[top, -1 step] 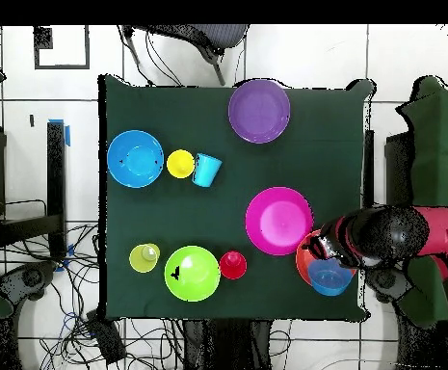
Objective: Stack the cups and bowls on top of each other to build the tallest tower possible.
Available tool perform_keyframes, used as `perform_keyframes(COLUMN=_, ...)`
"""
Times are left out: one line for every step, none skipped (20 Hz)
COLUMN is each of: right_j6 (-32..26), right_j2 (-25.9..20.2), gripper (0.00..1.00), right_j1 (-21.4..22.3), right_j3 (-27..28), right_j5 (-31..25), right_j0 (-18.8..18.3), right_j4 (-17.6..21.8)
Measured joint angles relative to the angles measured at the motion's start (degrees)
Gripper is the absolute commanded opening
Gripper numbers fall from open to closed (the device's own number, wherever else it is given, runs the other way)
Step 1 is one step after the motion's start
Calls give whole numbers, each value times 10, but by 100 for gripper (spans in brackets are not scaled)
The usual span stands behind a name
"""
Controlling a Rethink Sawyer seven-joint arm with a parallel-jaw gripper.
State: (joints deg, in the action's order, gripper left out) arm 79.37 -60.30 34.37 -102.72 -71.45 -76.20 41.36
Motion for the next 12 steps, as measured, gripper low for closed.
perform_keyframes(right_j6=0, right_j2=0, gripper=100, right_j1=0, right_j3=0, right_j5=0, right_j0=0, right_j4=0)
perform_keyframes(right_j6=0, right_j2=0, gripper=100, right_j1=0, right_j3=0, right_j5=0, right_j0=0, right_j4=0)
perform_keyframes(right_j6=0, right_j2=0, gripper=100, right_j1=0, right_j3=0, right_j5=0, right_j0=0, right_j4=0)
perform_keyframes(right_j6=0, right_j2=0, gripper=100, right_j1=0, right_j3=0, right_j5=0, right_j0=0, right_j4=-1)
perform_keyframes(right_j6=0, right_j2=0, gripper=100, right_j1=0, right_j3=0, right_j5=0, right_j0=0, right_j4=-1)
perform_keyframes(right_j6=0, right_j2=0, gripper=100, right_j1=0, right_j3=0, right_j5=0, right_j0=0, right_j4=-2)
perform_keyframes(right_j6=0, right_j2=0, gripper=100, right_j1=0, right_j3=0, right_j5=0, right_j0=0, right_j4=-3)
perform_keyframes(right_j6=0, right_j2=0, gripper=100, right_j1=0, right_j3=0, right_j5=0, right_j0=0, right_j4=-4)
perform_keyframes(right_j6=0, right_j2=0, gripper=100, right_j1=0, right_j3=0, right_j5=0, right_j0=0, right_j4=-4)
perform_keyframes(right_j6=0, right_j2=0, gripper=100, right_j1=0, right_j3=0, right_j5=0, right_j0=0, right_j4=-5)
perform_keyframes(right_j6=0, right_j2=0, gripper=100, right_j1=0, right_j3=0, right_j5=0, right_j0=0, right_j4=-6)
perform_keyframes(right_j6=0, right_j2=0, gripper=100, right_j1=0, right_j3=0, right_j5=0, right_j0=0, right_j4=-7)
